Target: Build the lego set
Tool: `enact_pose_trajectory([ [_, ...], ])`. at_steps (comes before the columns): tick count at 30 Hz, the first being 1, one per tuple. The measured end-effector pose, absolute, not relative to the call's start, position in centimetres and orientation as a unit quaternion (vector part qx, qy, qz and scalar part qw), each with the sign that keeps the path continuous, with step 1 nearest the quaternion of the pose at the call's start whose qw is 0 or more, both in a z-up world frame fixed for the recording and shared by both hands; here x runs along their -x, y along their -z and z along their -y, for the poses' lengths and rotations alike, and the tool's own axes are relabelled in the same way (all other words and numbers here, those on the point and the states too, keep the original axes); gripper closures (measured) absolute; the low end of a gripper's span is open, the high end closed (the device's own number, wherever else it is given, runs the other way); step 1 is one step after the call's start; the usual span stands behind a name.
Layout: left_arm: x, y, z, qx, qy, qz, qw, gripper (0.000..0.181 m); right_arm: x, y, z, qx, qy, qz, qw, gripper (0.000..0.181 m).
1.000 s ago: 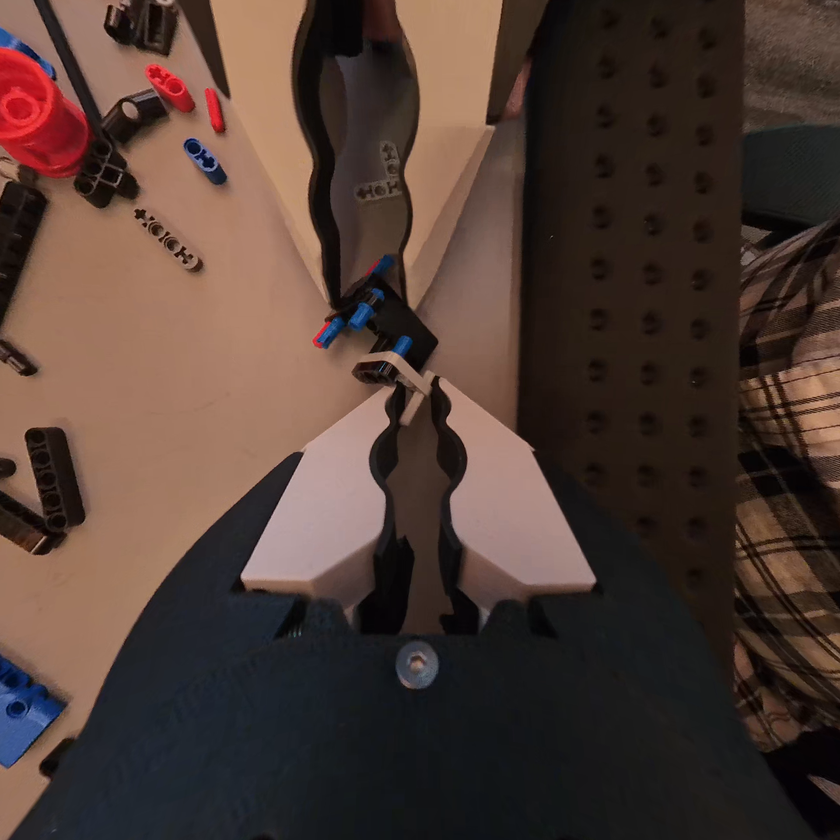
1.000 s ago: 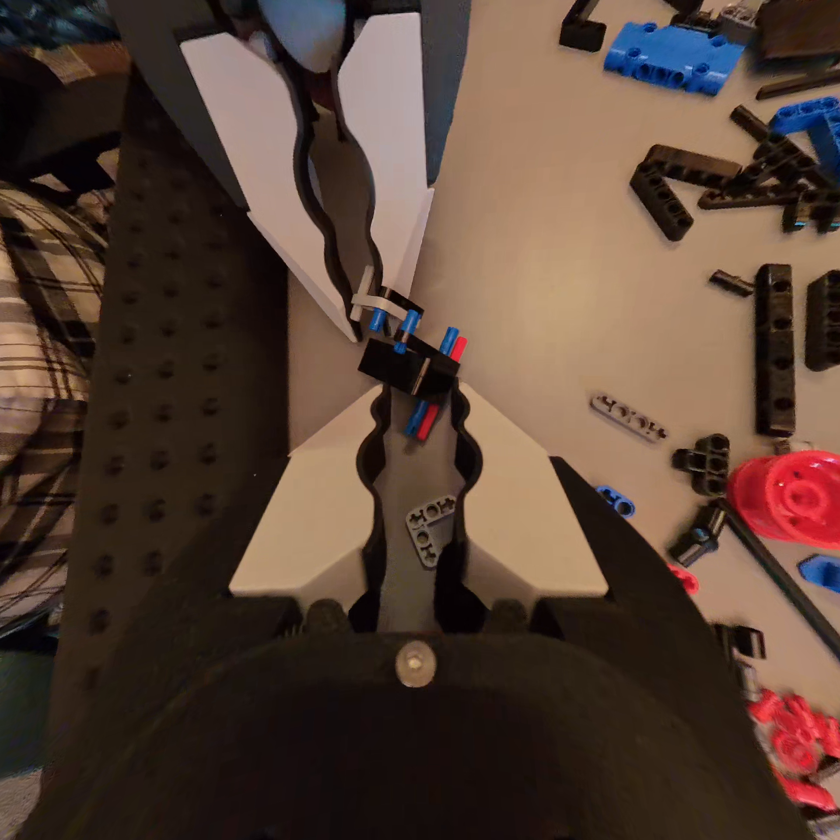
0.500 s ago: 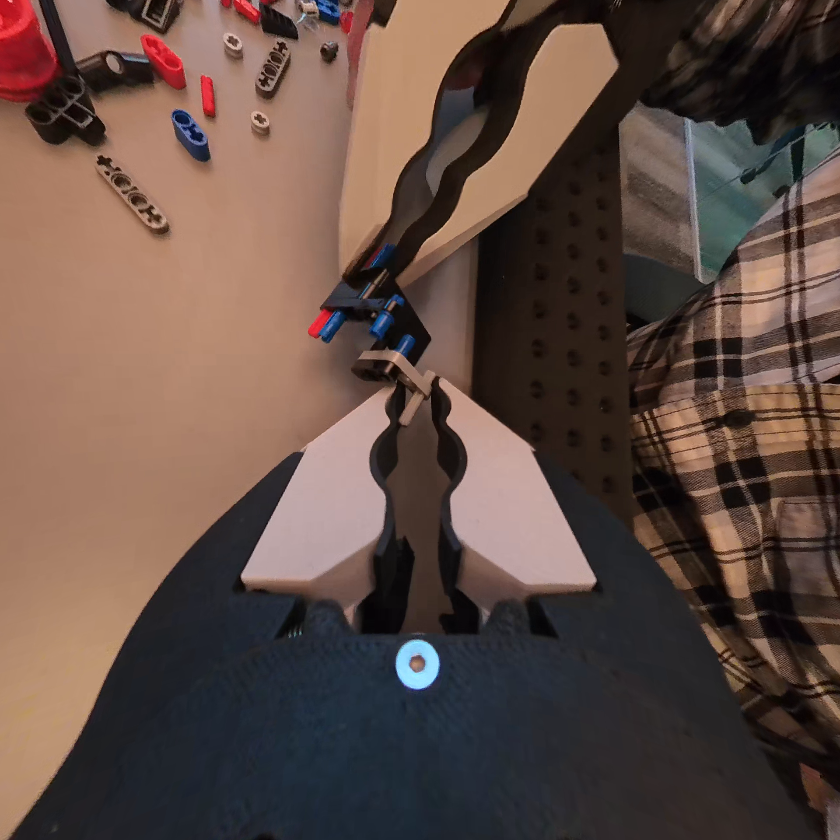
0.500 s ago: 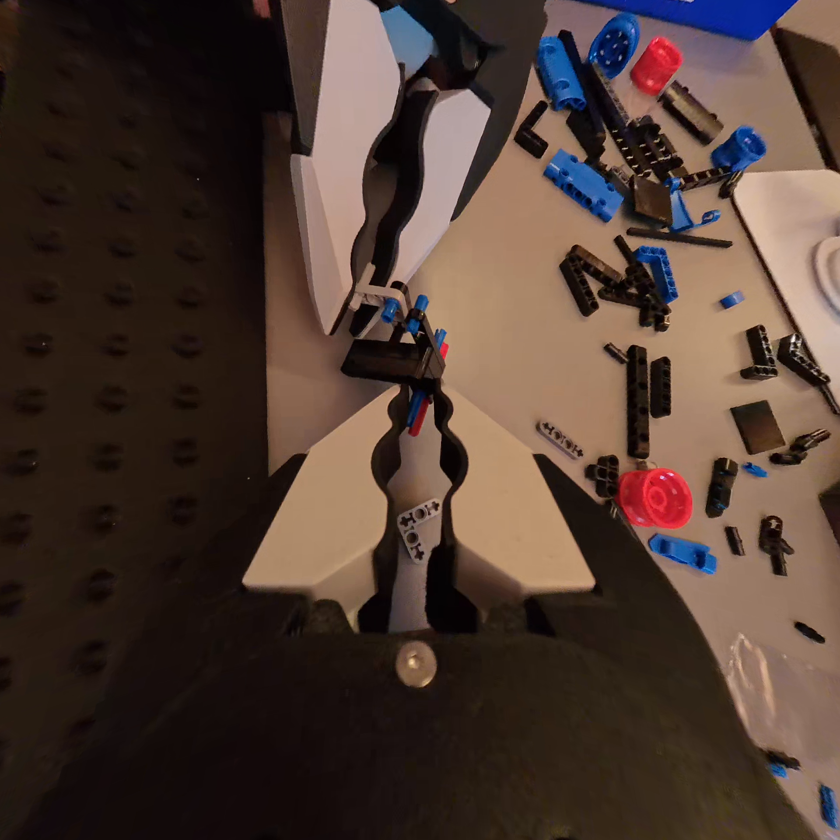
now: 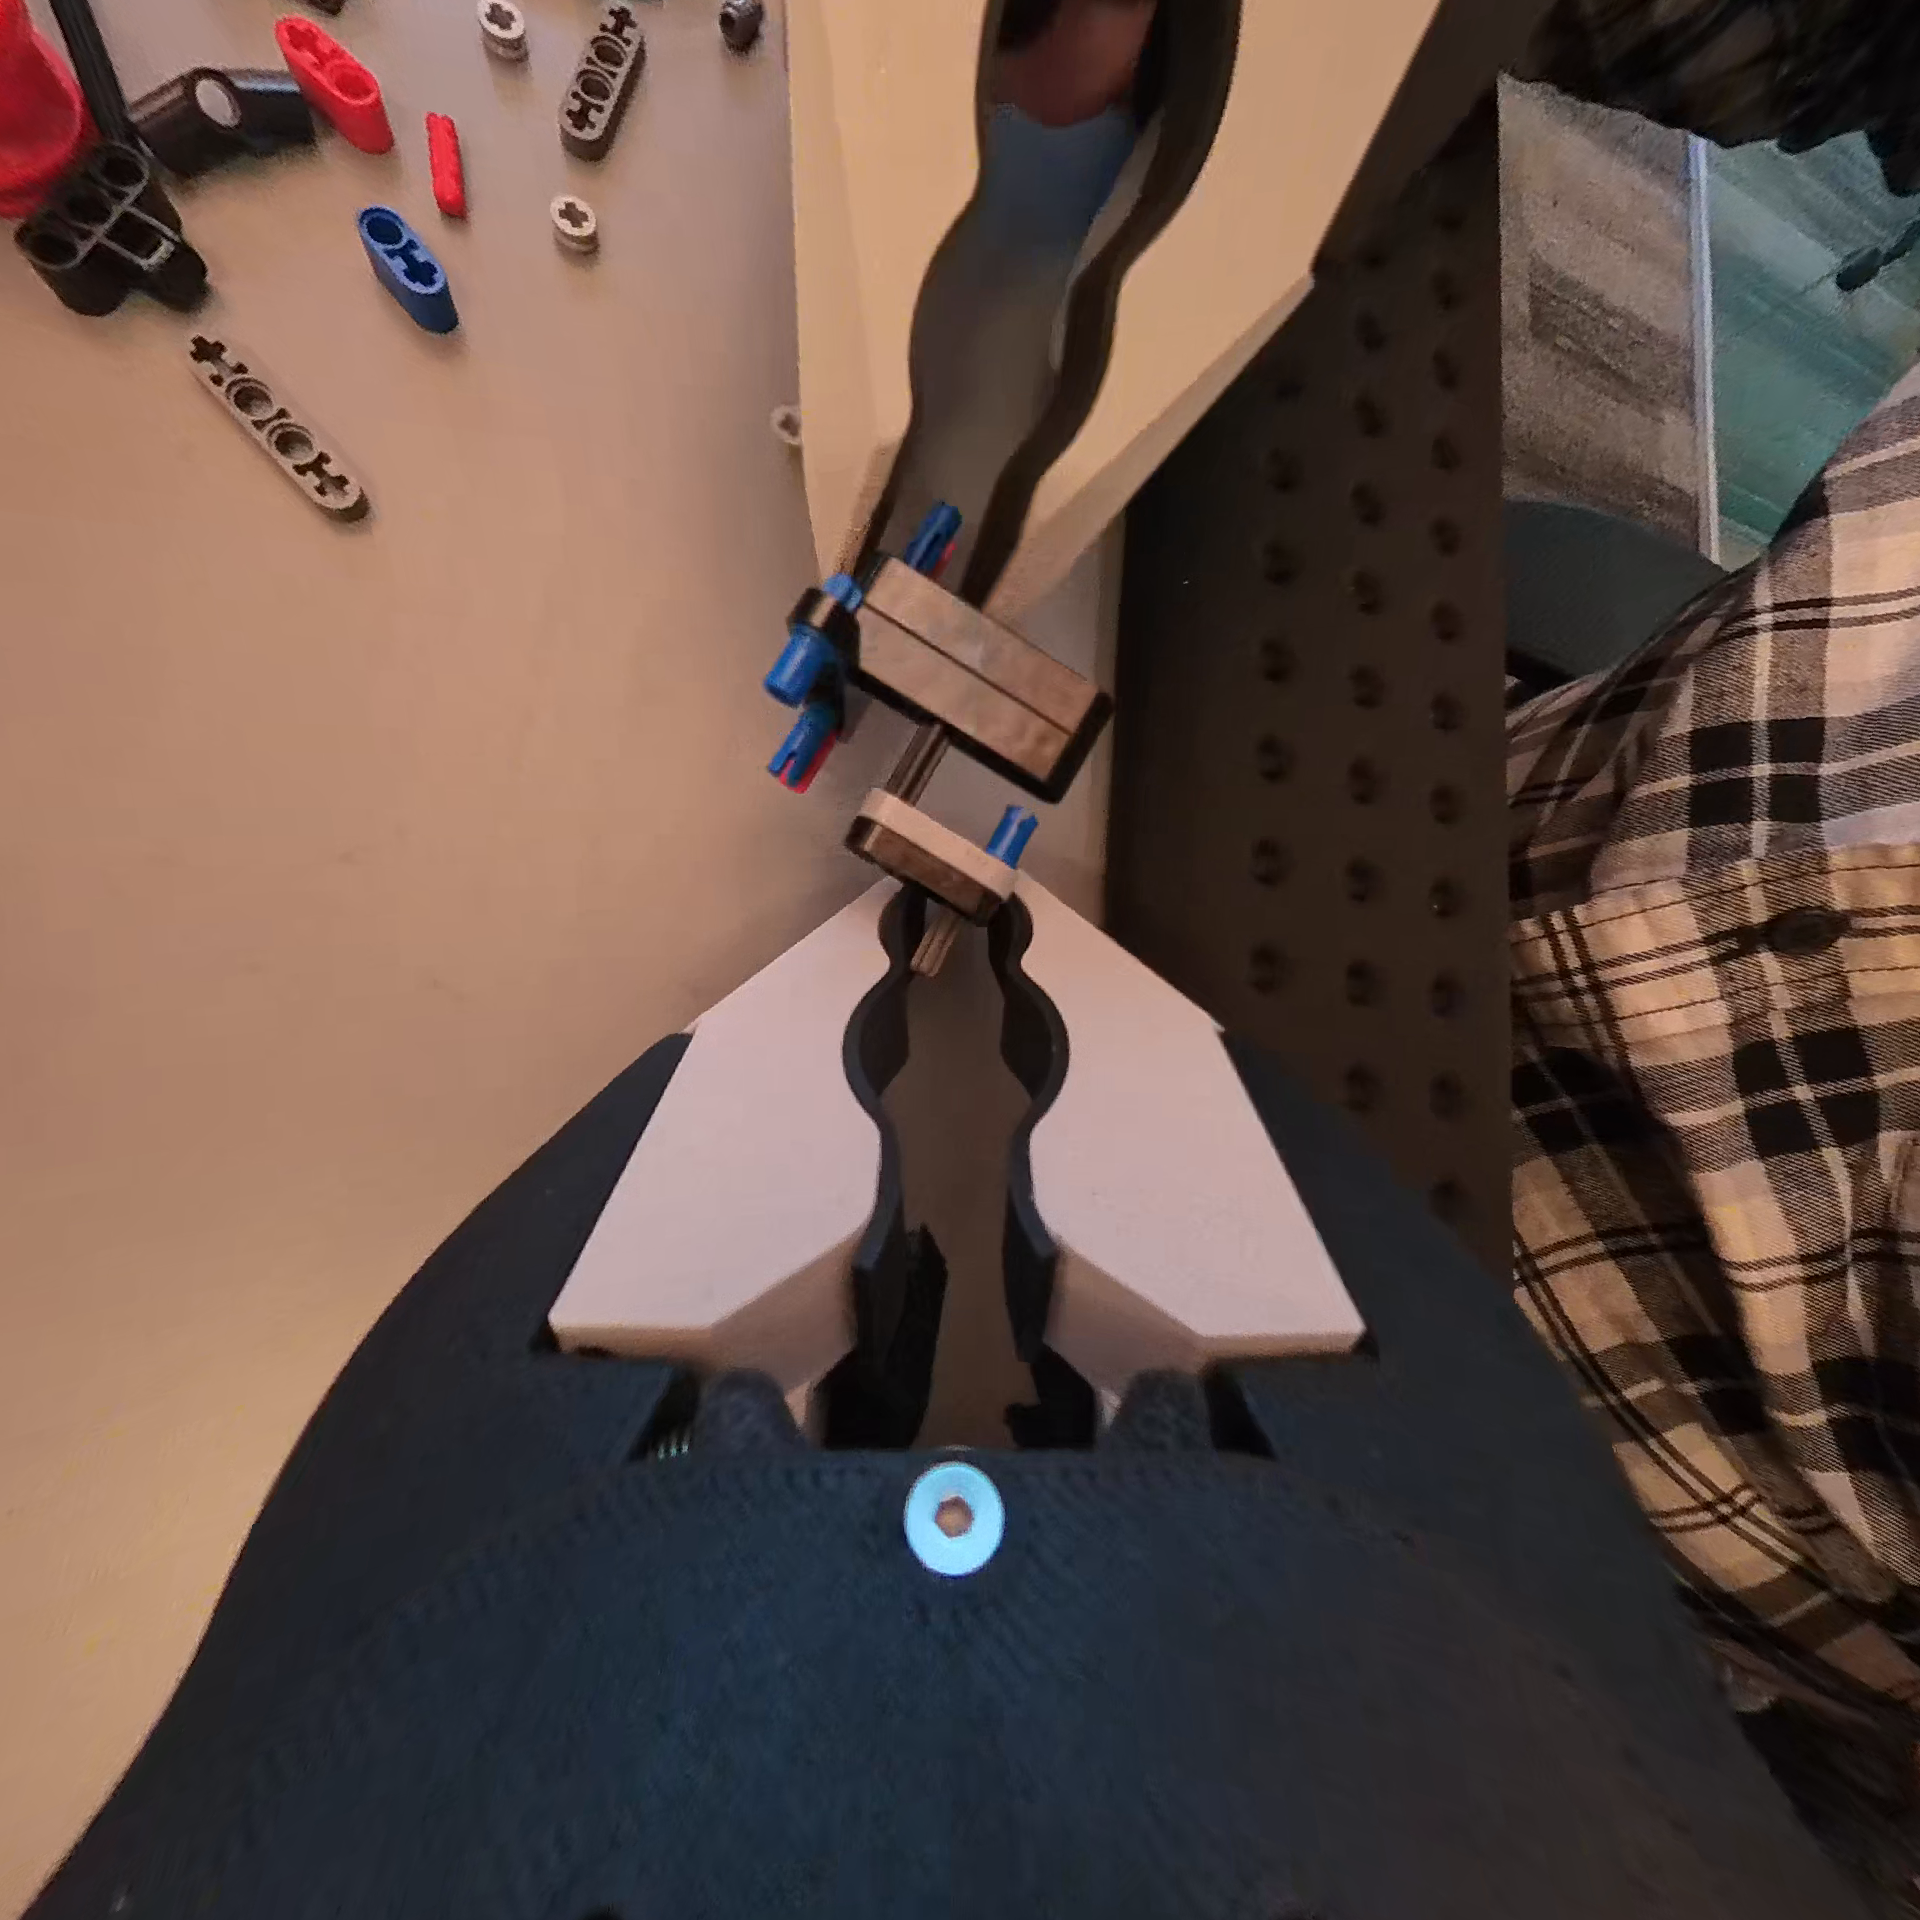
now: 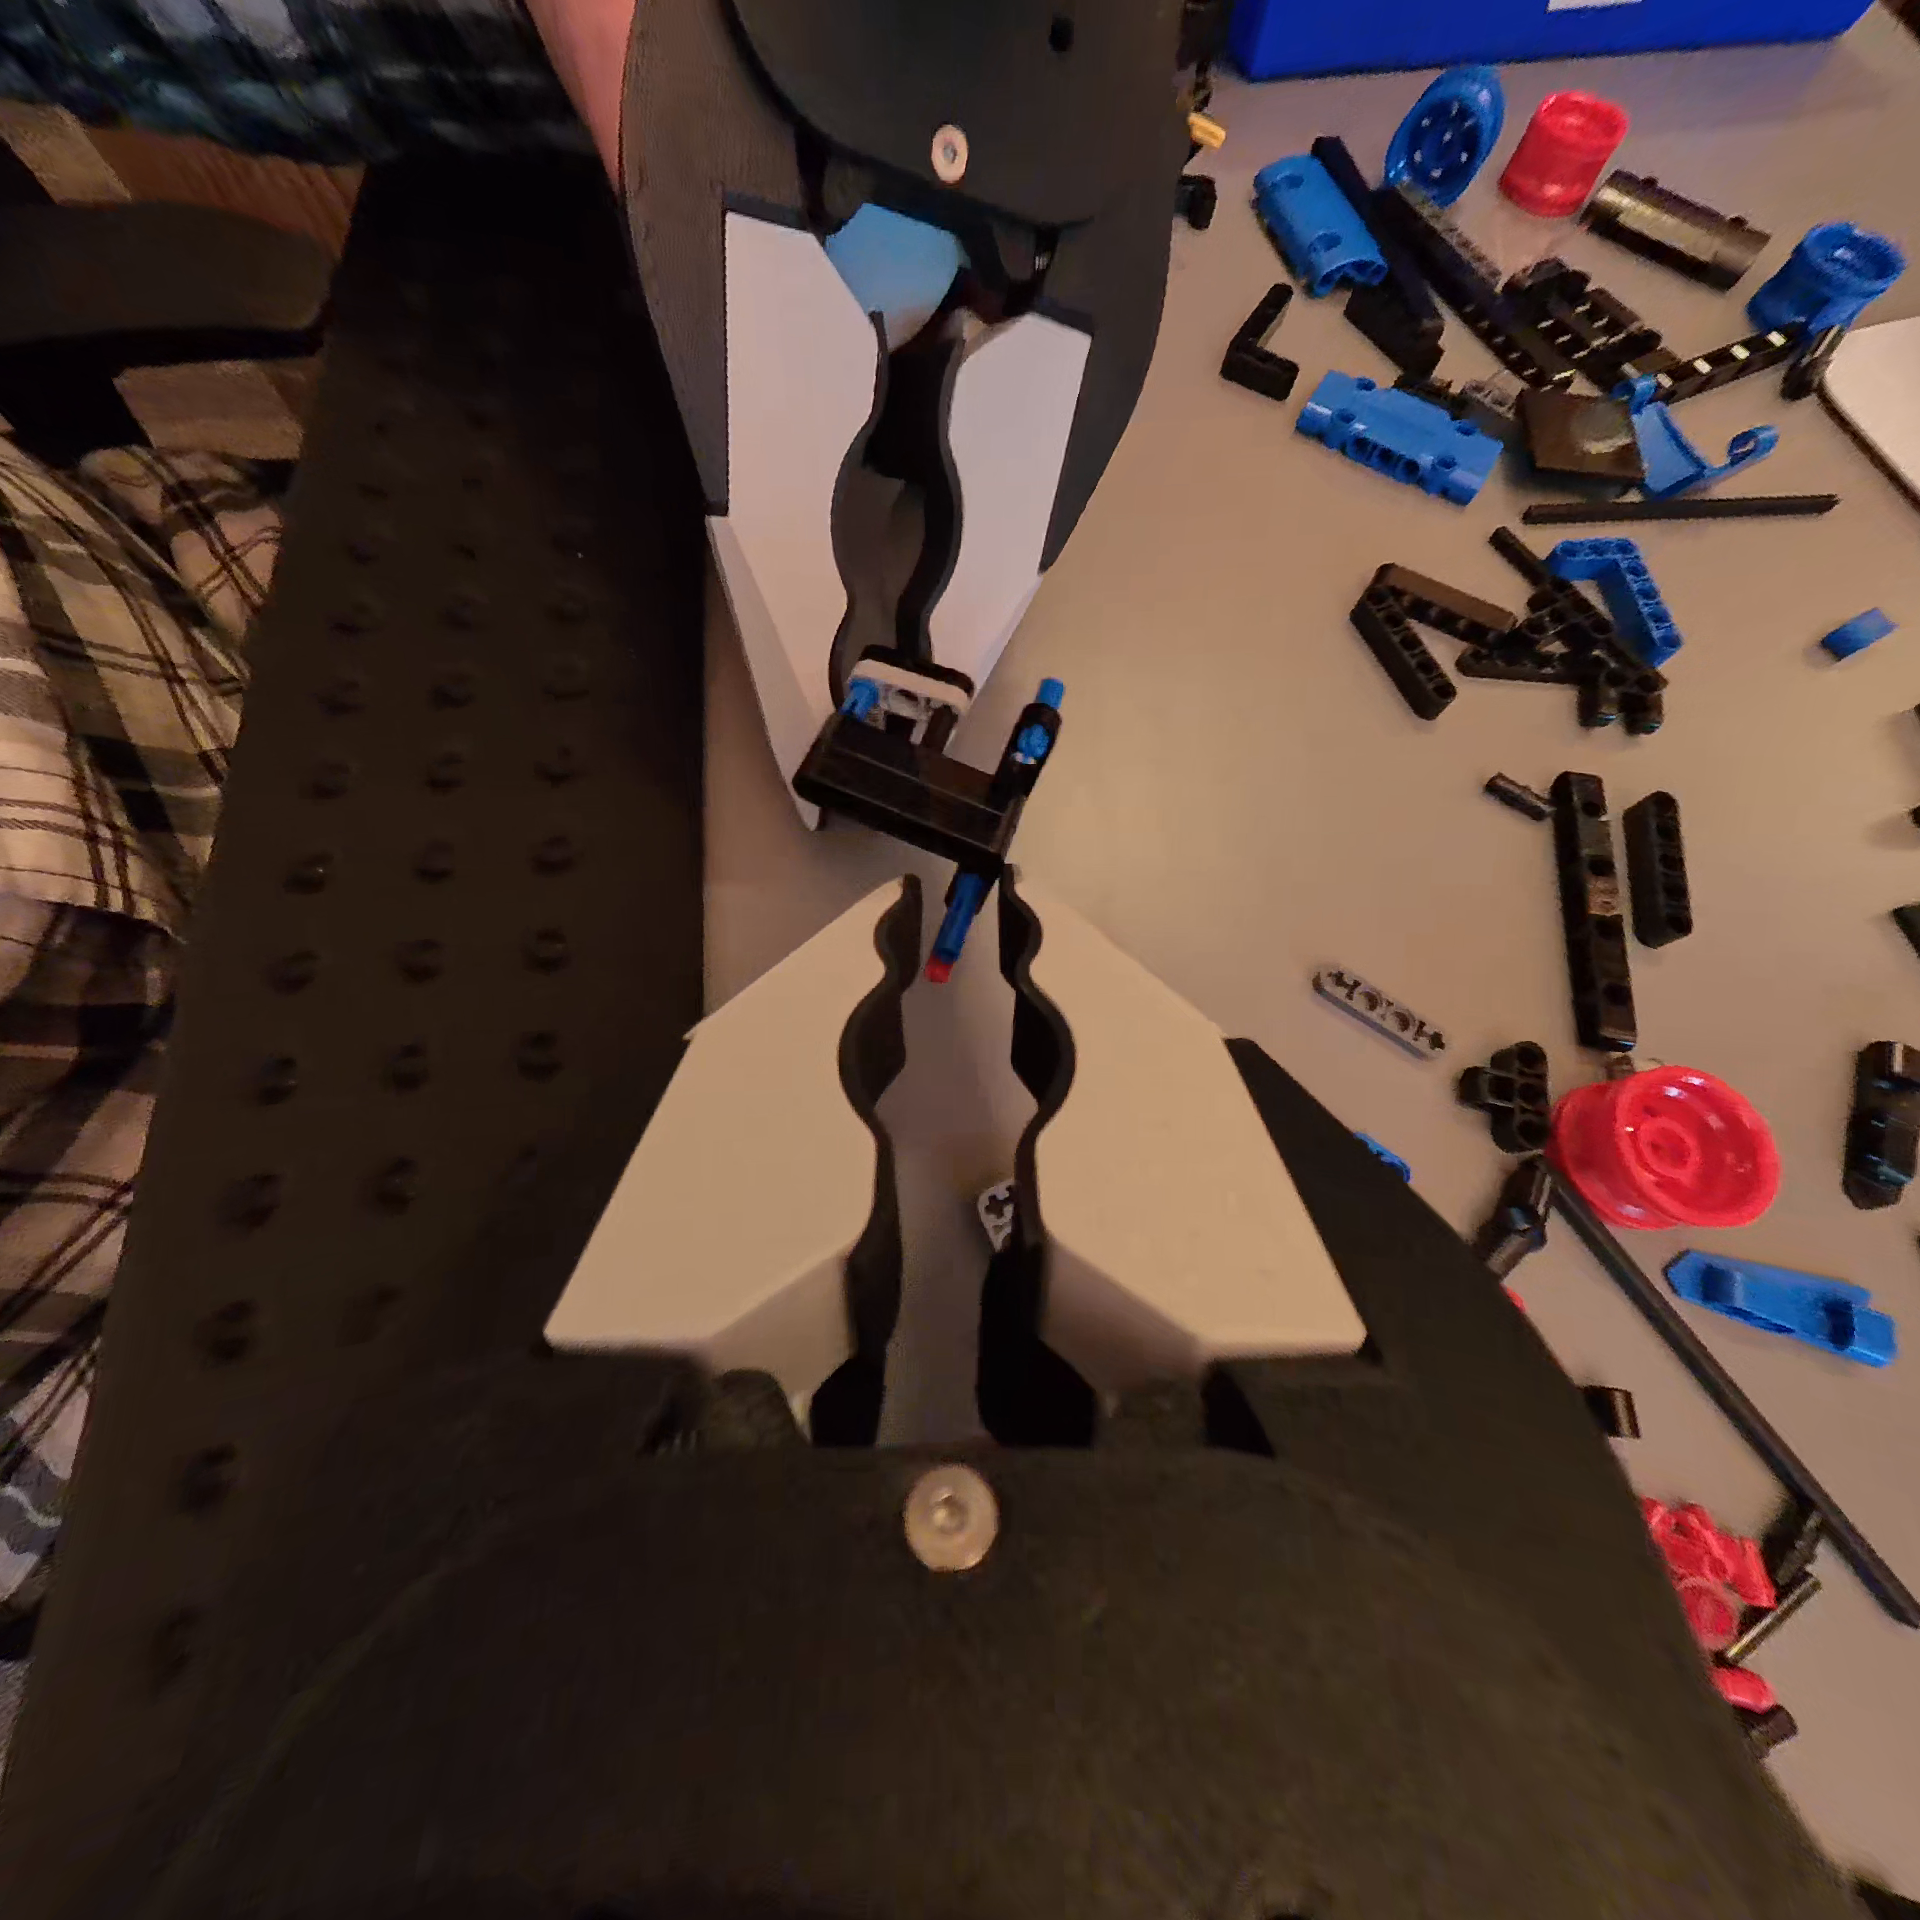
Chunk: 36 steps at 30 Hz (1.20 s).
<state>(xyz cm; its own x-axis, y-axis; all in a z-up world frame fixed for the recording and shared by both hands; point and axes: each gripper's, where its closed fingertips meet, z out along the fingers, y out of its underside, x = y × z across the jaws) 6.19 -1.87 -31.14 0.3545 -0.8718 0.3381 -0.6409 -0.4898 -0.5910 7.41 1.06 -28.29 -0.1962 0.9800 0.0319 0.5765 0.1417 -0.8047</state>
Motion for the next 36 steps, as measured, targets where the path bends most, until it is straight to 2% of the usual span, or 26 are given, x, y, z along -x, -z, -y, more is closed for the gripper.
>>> enact_pose_trajectory([
  [7,-6.4,30.8,2.2,0.801,0.34,-0.462,0.17,0.173,-7.3,27.2,-2.0,0.539,-0.306,0.703,0.349,0.176],
  [13,-6.4,30.0,2.0,0.804,0.389,-0.42,0.156,0.173,-7.2,26.4,-2.9,0.429,-0.134,0.767,0.458,0.177],
  [20,-5.8,29.2,0.9,0.811,0.457,-0.334,0.148,0.176,-7.4,26.3,-2.7,0.336,-0.021,0.781,0.526,0.177],
  [31,-6.1,30.3,1.7,0.808,0.44,-0.374,0.121,0.176,-6.8,28.2,-1.6,0.3,0.018,0.802,0.516,0.176],
  [36,-6.3,29.7,1.8,0.797,0.472,-0.359,0.115,0.176,-6.8,27.3,-2.0,0.304,0.019,0.785,0.539,0.176],
])
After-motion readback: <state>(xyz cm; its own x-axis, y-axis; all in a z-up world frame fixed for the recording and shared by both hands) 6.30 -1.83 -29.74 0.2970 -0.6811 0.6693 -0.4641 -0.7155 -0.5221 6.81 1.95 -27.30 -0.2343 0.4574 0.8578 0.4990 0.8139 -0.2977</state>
